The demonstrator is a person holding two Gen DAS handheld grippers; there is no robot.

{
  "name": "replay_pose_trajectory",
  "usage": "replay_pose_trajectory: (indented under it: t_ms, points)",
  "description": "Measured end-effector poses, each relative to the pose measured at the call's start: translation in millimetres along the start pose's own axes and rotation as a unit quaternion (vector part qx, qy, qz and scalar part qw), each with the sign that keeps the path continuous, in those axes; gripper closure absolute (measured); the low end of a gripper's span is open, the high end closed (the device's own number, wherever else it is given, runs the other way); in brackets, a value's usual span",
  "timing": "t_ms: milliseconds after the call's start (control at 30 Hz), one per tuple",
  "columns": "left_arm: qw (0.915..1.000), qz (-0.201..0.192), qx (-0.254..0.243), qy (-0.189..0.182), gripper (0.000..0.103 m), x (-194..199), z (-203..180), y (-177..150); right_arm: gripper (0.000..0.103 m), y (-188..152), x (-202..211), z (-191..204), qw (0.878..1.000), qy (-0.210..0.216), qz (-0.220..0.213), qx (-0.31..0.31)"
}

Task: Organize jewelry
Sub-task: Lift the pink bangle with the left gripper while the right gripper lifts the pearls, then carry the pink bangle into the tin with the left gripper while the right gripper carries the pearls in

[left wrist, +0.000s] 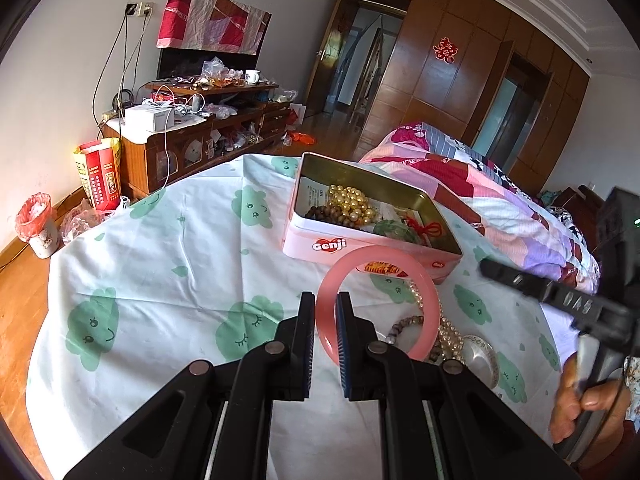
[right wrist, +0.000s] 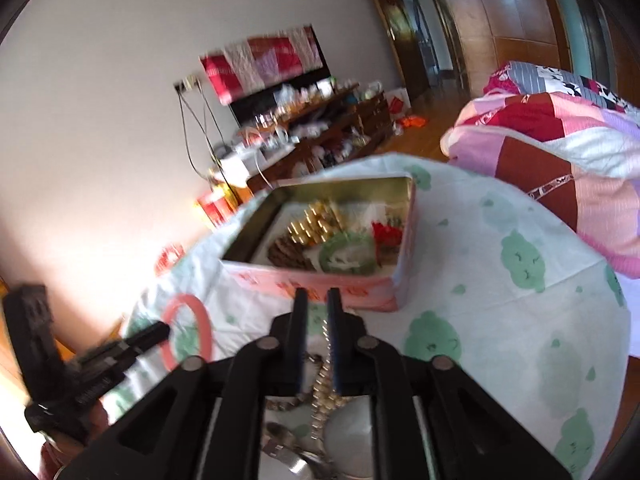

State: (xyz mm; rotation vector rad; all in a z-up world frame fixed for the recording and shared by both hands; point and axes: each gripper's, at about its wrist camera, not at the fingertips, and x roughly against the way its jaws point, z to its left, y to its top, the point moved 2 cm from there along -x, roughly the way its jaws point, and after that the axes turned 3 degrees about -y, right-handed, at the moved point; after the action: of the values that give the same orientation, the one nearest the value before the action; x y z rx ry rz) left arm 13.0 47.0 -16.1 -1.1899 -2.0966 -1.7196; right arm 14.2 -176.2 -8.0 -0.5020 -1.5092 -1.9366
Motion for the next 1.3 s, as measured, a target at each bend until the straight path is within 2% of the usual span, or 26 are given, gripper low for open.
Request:
replay_pose_trajectory:
  t_ms: [33, 67, 100, 233, 367, 433, 500, 633, 667, 700, 800, 933, 1167, 1300]
  points:
    - [1.0000, 0.002, 0.000, 0.000, 0.093, -1, 0, -1, 0.064, -3, -8, -2, 1.000, -0.006, 0.015, 0.002]
    - [1.0000, 0.003, 0.000, 0.001, 0.093, -2, 0, -1, 0.048, -6, -13, -4, 1.000, -0.008, 0.023, 0.002]
    - [1.0000, 0.005, 0.001, 0.001, 0.093, -3, 0, -2, 0.045, -10, -18, -5, 0.999, -0.009, 0.030, 0.002]
    - [1.0000, 0.008, 0.004, 0.001, 0.093, -5, 1, -2, 0.045, -20, -45, -4, 0.997, -0.022, 0.066, 0.017]
    - [1.0000, 0.007, 0.003, 0.001, 0.093, -5, 3, -2, 0.064, -27, -69, 4, 0.992, -0.058, 0.100, 0.053]
    - [1.0000, 0.008, 0.004, 0.000, 0.093, -7, 3, -1, 0.079, -27, -69, 3, 0.991, -0.071, 0.099, 0.053]
    - [0.9999, 0.009, 0.005, -0.001, 0.093, -7, 3, -1, 0.086, -26, -68, 0, 0.990, -0.083, 0.103, 0.057]
    - [0.9999, 0.011, 0.004, -0.003, 0.093, -9, 2, -2, 0.087, -28, -59, -11, 0.993, -0.070, 0.092, 0.032]
    - [0.9999, 0.011, 0.005, -0.004, 0.093, -10, 2, -2, 0.087, -28, -54, -15, 0.994, -0.067, 0.083, 0.021]
    - [0.9999, 0.011, 0.006, -0.005, 0.093, -10, 3, -2, 0.094, -27, -49, -18, 0.996, -0.057, 0.074, 0.009]
    - [0.9999, 0.010, 0.008, -0.006, 0.093, -12, 3, 1, 0.094, -20, -27, -22, 0.999, -0.025, 0.042, -0.024]
    - [0.9999, 0.005, 0.006, -0.009, 0.093, -13, 0, 6, 0.094, -8, -8, -15, 0.999, -0.031, 0.013, -0.010]
    - [0.9999, -0.011, 0.000, -0.012, 0.093, -17, -3, 26, 0.094, 21, 9, -10, 0.999, 0.015, -0.023, -0.035]
    - [0.9995, -0.025, -0.012, -0.013, 0.093, -25, -10, 44, 0.094, 49, 11, -4, 0.998, 0.023, -0.047, -0.024]
